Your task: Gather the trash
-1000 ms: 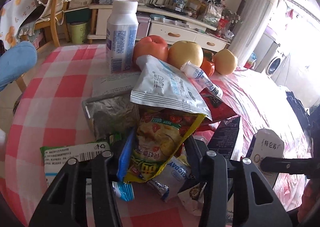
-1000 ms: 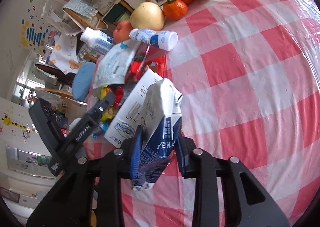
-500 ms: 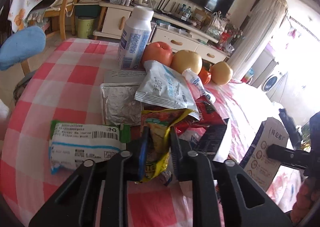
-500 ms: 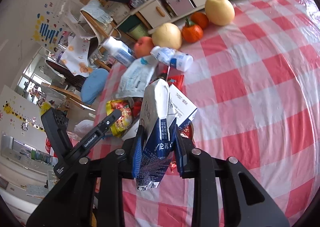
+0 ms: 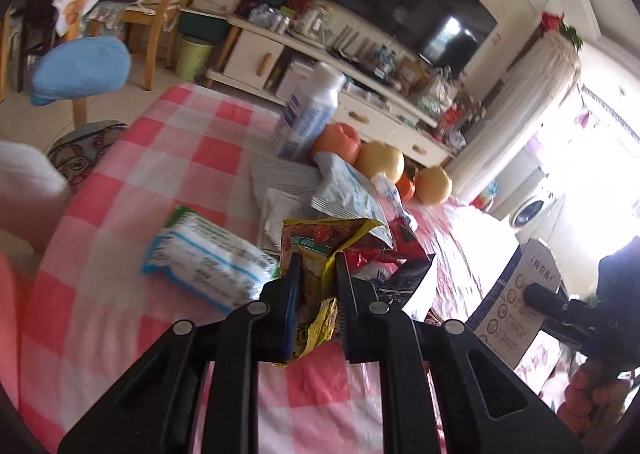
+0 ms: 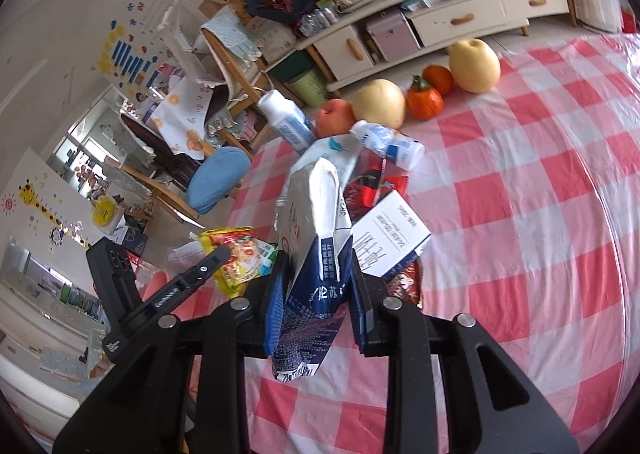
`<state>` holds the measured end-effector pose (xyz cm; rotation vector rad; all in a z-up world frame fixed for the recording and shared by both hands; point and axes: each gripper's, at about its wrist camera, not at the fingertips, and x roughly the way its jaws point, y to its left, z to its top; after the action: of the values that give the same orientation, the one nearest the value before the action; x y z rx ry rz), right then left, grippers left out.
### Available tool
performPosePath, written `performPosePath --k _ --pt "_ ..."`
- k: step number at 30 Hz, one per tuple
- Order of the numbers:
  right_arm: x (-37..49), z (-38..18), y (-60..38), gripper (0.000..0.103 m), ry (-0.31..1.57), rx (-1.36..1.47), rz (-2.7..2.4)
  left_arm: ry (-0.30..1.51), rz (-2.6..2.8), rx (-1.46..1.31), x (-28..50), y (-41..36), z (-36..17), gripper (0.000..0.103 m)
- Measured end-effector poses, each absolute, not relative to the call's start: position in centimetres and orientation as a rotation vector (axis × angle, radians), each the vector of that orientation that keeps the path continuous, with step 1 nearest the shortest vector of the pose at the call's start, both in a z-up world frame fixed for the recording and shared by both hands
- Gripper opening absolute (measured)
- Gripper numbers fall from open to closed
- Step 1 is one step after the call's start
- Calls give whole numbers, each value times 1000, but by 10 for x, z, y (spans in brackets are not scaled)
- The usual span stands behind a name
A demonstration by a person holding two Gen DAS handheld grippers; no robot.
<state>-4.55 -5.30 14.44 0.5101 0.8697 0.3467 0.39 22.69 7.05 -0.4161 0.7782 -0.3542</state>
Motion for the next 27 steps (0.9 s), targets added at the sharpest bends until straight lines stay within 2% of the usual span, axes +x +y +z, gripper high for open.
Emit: performPosePath --k 14,27 --pt "-53 158 -4 29 833 465 418 635 -284 -531 -46 296 105 17" --pt "-34 180 143 30 818 388 639 520 36 -568 -83 408 125 17"
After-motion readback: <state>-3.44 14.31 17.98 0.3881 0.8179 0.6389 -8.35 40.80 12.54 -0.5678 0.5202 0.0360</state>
